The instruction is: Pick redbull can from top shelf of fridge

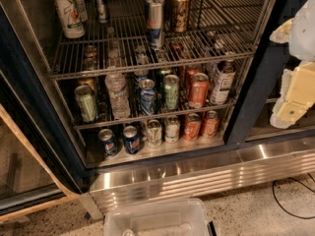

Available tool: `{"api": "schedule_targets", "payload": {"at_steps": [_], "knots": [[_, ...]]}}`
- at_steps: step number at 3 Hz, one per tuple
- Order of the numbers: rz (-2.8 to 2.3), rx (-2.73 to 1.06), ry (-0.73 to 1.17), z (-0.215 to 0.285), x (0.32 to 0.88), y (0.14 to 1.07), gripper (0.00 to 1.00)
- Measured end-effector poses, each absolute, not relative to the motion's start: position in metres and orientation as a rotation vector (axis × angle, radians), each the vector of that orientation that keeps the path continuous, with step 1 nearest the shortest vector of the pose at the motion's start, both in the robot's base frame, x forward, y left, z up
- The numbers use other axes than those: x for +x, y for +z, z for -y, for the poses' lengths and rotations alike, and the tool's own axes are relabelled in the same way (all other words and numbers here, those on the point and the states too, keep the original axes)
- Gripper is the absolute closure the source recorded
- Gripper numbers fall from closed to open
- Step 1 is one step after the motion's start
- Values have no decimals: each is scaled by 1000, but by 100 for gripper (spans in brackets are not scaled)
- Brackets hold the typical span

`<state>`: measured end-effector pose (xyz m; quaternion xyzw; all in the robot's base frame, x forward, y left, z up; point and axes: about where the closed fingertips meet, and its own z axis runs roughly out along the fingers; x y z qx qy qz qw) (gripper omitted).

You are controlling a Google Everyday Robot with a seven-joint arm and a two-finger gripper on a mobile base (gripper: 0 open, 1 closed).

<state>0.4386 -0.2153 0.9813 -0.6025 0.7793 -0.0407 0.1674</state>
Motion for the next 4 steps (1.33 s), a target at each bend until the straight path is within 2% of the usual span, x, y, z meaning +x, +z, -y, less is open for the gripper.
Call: {"api": "schedule_targets", "payload": {"at_steps": [4], "knots": [[-2128, -1623, -98, 202, 456, 986, 0]]}}
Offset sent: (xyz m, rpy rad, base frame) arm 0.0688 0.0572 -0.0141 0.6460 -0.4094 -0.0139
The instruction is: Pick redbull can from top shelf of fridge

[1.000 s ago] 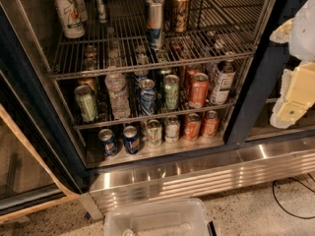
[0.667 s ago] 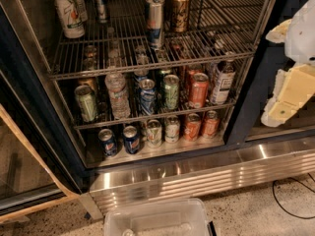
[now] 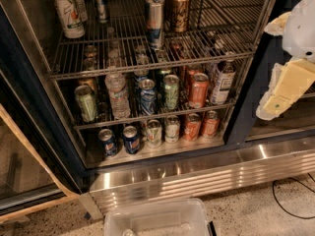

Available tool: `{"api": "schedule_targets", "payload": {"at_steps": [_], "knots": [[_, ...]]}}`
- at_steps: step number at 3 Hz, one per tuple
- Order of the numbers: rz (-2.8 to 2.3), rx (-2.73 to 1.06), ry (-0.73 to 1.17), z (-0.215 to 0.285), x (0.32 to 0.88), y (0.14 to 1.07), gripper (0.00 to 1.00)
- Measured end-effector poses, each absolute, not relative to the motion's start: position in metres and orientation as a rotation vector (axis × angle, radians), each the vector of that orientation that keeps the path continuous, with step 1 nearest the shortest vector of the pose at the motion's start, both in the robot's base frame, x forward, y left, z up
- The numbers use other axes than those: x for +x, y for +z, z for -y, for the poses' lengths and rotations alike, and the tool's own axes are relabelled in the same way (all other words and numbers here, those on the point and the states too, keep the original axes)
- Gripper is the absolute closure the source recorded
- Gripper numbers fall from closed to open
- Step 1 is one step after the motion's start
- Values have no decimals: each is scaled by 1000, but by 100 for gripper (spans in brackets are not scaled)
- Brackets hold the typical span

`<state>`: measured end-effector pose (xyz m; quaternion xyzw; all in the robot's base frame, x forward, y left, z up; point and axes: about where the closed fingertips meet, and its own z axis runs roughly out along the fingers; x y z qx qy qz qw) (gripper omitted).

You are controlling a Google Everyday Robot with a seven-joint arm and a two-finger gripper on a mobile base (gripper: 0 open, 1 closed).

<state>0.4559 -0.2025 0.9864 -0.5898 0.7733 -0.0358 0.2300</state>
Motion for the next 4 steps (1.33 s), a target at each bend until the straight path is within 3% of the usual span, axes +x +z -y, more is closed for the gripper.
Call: {"api": "schedule_targets", "payload": {"at_steps": [4], "knots": [[-1877, -1417, 55, 151, 505, 957, 0]]}}
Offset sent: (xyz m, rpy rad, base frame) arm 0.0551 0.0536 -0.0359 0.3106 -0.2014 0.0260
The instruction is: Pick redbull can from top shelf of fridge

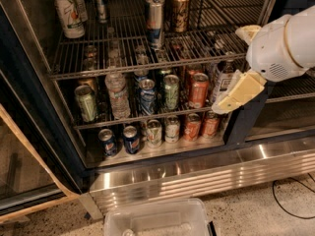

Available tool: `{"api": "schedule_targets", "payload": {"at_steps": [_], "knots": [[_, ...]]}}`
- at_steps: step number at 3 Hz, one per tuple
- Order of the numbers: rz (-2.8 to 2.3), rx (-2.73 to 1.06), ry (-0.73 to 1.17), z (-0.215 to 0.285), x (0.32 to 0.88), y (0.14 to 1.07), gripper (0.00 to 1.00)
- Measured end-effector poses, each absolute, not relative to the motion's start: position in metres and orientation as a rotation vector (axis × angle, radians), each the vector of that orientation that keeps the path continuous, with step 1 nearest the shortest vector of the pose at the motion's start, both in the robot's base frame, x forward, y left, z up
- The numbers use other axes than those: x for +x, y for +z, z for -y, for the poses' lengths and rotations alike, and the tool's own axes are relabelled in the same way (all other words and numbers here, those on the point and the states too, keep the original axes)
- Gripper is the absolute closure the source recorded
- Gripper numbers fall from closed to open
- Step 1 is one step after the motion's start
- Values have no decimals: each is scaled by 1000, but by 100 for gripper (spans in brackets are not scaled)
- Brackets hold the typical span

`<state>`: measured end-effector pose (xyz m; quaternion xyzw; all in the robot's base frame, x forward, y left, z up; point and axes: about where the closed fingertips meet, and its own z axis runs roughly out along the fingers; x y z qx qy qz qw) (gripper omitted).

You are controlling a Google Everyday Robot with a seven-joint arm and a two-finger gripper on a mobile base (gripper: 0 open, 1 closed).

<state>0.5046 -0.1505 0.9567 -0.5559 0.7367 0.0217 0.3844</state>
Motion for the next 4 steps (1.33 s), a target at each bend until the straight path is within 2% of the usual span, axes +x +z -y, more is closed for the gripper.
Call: {"api": "schedule_targets", "payload": {"at_steps": [1, 4], "knots": [[-1877, -1417, 55, 151, 505, 957, 0], [-1536, -1184, 67, 94, 533, 1006, 0]]}}
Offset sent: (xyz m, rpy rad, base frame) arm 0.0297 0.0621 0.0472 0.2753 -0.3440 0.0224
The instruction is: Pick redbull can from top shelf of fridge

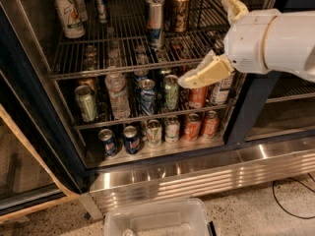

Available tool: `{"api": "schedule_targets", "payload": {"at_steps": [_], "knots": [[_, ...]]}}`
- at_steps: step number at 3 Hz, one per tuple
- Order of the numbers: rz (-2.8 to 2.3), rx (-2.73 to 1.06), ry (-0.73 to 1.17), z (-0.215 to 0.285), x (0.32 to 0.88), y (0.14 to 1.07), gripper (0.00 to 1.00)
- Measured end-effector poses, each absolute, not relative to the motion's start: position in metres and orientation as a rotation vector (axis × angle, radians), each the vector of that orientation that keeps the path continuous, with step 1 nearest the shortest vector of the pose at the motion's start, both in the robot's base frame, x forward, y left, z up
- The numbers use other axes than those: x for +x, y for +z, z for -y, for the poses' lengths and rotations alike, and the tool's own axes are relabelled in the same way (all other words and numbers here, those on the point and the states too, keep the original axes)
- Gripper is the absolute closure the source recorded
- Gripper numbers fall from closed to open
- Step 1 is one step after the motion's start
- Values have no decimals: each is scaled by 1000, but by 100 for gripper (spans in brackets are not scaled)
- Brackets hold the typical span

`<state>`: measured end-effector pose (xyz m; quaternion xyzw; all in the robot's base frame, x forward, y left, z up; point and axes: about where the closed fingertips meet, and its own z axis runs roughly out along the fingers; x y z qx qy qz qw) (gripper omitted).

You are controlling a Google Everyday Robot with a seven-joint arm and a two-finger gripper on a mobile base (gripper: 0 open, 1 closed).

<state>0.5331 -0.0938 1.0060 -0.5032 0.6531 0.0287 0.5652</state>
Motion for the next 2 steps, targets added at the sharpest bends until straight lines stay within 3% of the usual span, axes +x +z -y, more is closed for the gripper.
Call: {"api": "schedule_targets", "payload": {"at_steps": [2], "knots": [[-1378, -1116, 123, 57, 540, 1035, 0]]}}
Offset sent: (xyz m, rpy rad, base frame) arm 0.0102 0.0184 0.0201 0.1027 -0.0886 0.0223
